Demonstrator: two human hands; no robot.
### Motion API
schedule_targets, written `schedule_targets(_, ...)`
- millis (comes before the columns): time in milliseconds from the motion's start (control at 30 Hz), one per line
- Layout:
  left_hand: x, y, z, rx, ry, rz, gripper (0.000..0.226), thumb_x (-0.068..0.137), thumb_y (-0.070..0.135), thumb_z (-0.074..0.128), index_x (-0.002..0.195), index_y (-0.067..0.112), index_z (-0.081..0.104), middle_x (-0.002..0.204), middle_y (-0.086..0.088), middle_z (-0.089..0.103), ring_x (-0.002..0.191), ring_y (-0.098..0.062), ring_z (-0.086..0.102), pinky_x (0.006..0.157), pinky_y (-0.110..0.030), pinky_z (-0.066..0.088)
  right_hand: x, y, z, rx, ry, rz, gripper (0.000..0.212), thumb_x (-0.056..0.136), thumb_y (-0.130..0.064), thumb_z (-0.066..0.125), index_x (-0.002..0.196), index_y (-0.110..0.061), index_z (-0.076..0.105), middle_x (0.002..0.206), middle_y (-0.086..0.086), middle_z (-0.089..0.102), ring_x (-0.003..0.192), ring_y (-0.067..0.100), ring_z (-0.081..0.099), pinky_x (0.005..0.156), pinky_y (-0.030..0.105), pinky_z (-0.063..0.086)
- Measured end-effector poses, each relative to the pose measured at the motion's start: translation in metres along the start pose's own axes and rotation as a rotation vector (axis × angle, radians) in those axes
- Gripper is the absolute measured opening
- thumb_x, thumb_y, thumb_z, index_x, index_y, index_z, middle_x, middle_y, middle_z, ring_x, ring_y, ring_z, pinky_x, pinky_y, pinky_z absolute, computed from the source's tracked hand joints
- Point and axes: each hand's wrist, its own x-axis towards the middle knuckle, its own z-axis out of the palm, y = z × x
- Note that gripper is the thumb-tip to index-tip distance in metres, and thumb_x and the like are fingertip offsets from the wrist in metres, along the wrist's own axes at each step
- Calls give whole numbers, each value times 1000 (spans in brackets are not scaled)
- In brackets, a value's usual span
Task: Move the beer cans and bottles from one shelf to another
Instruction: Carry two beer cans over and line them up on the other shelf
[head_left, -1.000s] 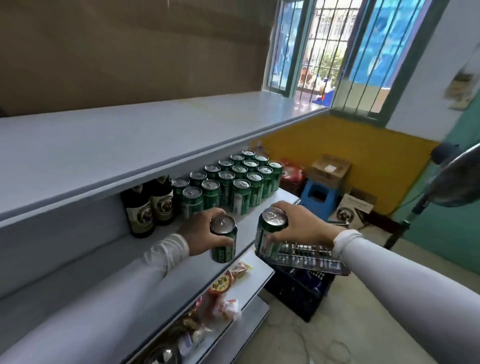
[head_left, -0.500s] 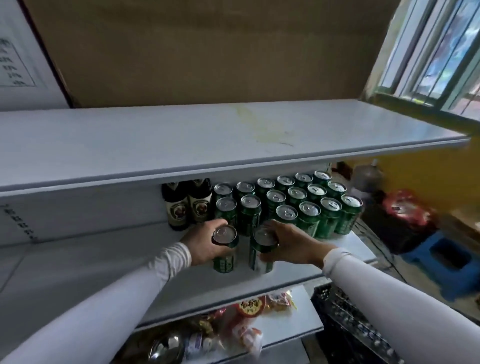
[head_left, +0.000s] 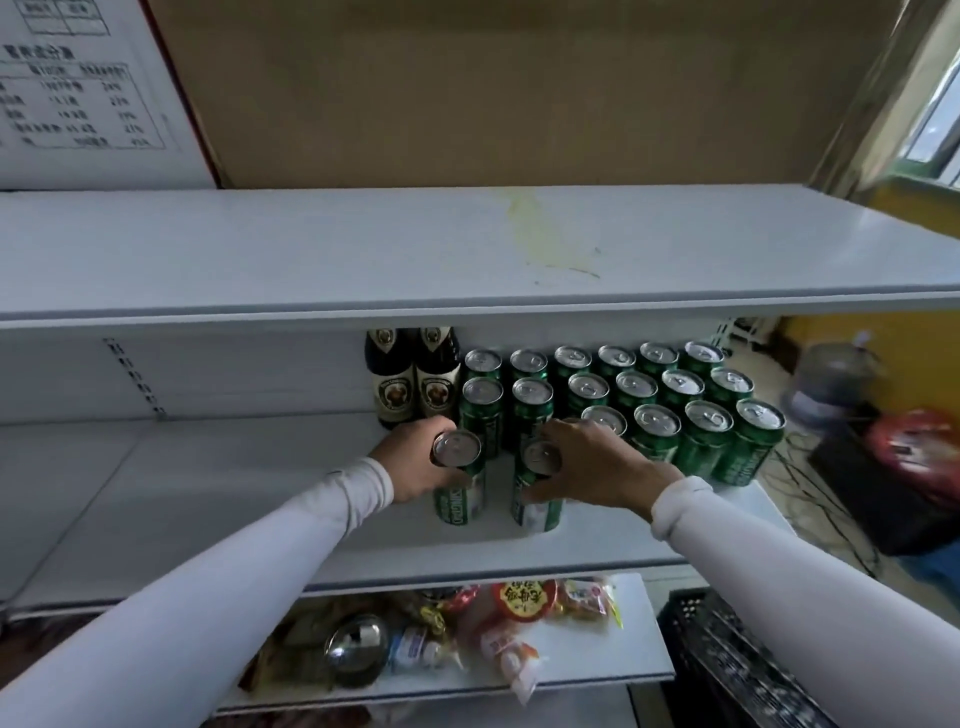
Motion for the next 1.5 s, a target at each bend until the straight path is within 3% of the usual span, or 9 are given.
schedule_targets(100, 1, -3, 1, -42, 25, 13, 56, 63, 35, 86, 109, 15, 61, 95, -1, 67, 88, -19, 63, 77, -28, 50, 2, -1, -1, -8, -12, -34, 54, 66, -50, 83, 103, -20, 58, 95, -3, 63, 82, 20, 59, 64, 27, 41)
schedule_targets(200, 5, -2, 5, -61, 52, 12, 51, 61, 39, 86, 101, 17, 63, 90, 2, 67, 84, -17, 63, 72, -27, 49, 6, 0, -13, -65, -57, -100, 65, 69, -44, 82, 125, -21, 57, 113, 1, 66, 99, 24, 63, 78, 32, 49)
schedule_targets(300, 9, 0, 12, -67, 90, 3, 48, 58, 45, 86, 93, 21, 63, 84, 4, 67, 79, -17, 62, 69, -28, 49, 8, -1, -21, -187, -27, -148, 69, 72, -46, 78, 130, -19, 53, 119, 1, 64, 106, 26, 62, 84, 37, 50)
schedule_targets(500, 12, 6, 19, -71, 143, -17, 51, 59, 47, 85, 97, 19, 64, 90, 1, 70, 85, -21, 65, 77, -35, 53, 10, 8, -16, -317, 28, -165, 65, 70, -64, 69, 117, -21, 58, 109, -2, 65, 101, 23, 63, 78, 35, 50)
schedule_targets(767, 20, 22, 22, -56, 152, -73, 51, 63, 49, 81, 100, 19, 61, 97, -1, 70, 92, -23, 65, 79, -33, 52, 23, 21, -18, -160, 12, -139, 45, 69, -46, 73, 99, -21, 51, 94, -2, 62, 79, 20, 56, 64, 32, 43)
schedule_targets(933, 23, 33, 28, -61, 197, -80, 50, 67, 42, 81, 104, 18, 58, 101, -2, 69, 98, -26, 64, 83, -35, 50, 21, 25, -16, -145, 44, -151, 62, 71, -49, 76, 121, -19, 55, 107, 1, 63, 92, 24, 61, 71, 33, 47)
schedule_targets(1067, 20, 36, 29, -57, 218, -87, 52, 70, 39, 80, 111, 16, 58, 106, -1, 69, 100, -23, 63, 82, -29, 48, 21, 26, -14, -126, 60, -144, 62, 71, -50, 76, 119, -18, 54, 108, 2, 64, 89, 23, 59, 68, 31, 42)
schedule_targets(1300, 20, 36, 33, -52, 232, -117, 46, 70, 40, 79, 105, 17, 61, 97, 2, 70, 91, -19, 65, 75, -25, 47, 24, 29, -4, -126, 128, -147, 75, 72, -57, 74, 132, -18, 51, 120, 2, 62, 110, 26, 58, 82, 30, 43)
schedule_targets(1500, 19, 41, 33, -59, 196, -143, 46, 71, 42, 79, 105, 19, 57, 104, -1, 69, 98, -22, 64, 80, -28, 49, 25, 33, -5, -139, 111, -186, 72, 73, -59, 72, 129, -19, 52, 114, 3, 62, 105, 27, 58, 78, 30, 40)
